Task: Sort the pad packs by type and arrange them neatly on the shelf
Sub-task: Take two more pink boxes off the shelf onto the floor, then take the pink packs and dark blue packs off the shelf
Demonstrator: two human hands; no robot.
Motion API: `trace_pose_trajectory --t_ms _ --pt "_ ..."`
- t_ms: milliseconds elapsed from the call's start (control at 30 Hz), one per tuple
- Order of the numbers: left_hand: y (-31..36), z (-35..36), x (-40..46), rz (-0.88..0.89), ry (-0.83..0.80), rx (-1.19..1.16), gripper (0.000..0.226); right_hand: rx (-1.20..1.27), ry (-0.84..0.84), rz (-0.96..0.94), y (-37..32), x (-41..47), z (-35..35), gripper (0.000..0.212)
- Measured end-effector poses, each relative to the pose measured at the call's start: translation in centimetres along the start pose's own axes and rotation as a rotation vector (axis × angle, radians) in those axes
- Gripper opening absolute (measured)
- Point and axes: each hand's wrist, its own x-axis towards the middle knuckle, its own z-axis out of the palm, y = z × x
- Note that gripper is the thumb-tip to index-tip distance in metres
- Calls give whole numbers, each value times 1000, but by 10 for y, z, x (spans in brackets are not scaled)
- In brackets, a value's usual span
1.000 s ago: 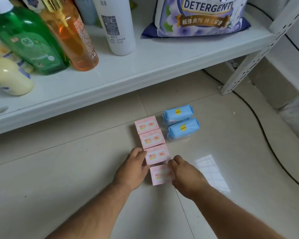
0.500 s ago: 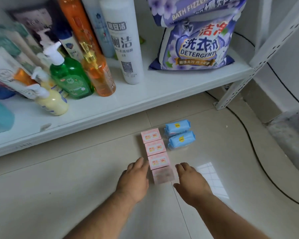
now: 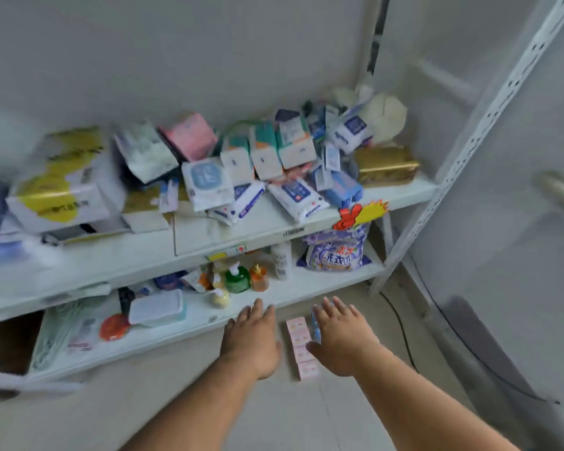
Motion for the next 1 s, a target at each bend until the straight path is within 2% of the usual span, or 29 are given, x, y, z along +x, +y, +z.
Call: trace_pose_trajectory --t_ms 133,333,667,867,1000 --pt "3 -100 -66 38 124 -5 78 -27 105 -40 -42 -57 -115 81" --pt "4 -189 -139 36 267 -33 79 -63 256 -99 -83 -115 -213 84" --pt "30 -277 -240 1 530 -25 76 -114 464 -229 -92 -213 -317 80" --pt "28 -324 -283 -26 634 -12 67 -95 532 -256 -99 -236 -364 83" --pt "14 -355 -290 -59 657 -19 75 -100 566 -254 -111 -244 -391 81"
